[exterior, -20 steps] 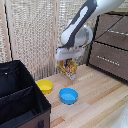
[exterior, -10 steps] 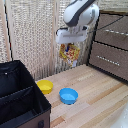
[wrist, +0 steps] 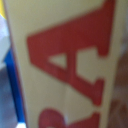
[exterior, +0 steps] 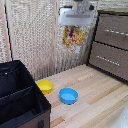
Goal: Position your gripper near the granola bar, please. Lightly grip the granola bar with your gripping tool. Relocate your gripper along with the granola bar toward the leading division of the caddy with caution. Gently release the granola bar into the leading division of the caddy.
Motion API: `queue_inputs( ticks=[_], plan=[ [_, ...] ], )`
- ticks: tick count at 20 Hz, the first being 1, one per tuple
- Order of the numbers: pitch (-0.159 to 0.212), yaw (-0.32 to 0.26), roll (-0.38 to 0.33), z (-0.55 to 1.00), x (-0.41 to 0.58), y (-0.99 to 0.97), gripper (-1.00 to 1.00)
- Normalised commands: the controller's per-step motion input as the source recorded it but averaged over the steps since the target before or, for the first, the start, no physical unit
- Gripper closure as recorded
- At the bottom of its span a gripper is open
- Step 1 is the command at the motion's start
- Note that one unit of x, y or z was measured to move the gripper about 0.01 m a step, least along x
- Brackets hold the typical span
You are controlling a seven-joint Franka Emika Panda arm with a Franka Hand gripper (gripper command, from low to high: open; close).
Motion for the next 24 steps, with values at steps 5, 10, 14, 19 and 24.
queue_inputs(
  ticks=[5, 10, 14, 19, 24],
  plan=[
    [-0.012, -0.305, -0.056, 0.28, -0.006, 0.28, 1.00],
    [0.010, -0.318, -0.065, 0.13, -0.058, 0.15, 1.00],
    [0.070, -0.298, -0.099, 0.02, -0.149, 0.11, 1.00],
    [0.063, -0.240, -0.095, 0.04, -0.190, 0.30, 1.00],
    [0.060, -0.161, -0.077, 0.01, -0.154, 0.57, 1.00]
  ],
)
